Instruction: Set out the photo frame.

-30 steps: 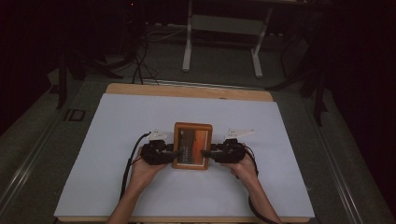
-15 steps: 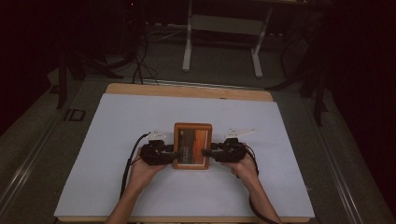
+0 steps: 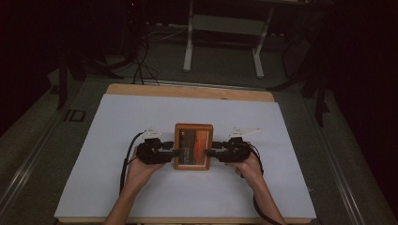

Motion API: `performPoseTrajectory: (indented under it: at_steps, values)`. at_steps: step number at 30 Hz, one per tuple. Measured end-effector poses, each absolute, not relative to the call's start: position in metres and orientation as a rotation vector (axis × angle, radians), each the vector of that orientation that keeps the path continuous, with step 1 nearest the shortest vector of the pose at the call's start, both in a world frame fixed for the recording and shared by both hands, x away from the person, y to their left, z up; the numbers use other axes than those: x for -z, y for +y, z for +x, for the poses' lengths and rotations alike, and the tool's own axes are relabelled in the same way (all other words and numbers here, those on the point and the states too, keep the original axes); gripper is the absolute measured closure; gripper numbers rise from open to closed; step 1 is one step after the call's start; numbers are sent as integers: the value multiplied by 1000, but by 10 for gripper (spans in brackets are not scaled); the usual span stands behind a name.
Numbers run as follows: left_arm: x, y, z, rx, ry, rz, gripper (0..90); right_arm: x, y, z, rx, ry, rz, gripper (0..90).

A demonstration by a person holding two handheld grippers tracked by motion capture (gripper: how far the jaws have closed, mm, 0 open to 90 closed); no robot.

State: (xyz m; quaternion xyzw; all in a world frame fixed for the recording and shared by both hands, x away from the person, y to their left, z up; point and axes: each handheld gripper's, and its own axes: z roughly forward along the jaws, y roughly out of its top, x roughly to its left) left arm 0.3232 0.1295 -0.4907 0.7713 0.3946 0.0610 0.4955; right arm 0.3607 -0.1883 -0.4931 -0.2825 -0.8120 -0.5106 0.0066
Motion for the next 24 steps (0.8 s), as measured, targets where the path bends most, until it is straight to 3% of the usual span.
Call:
performPoseTrajectory:
  at_steps: [24]
  values:
    - [475,170,320,-278,1065,1776,457,477,-227,363,1666,-2521,-981,497]
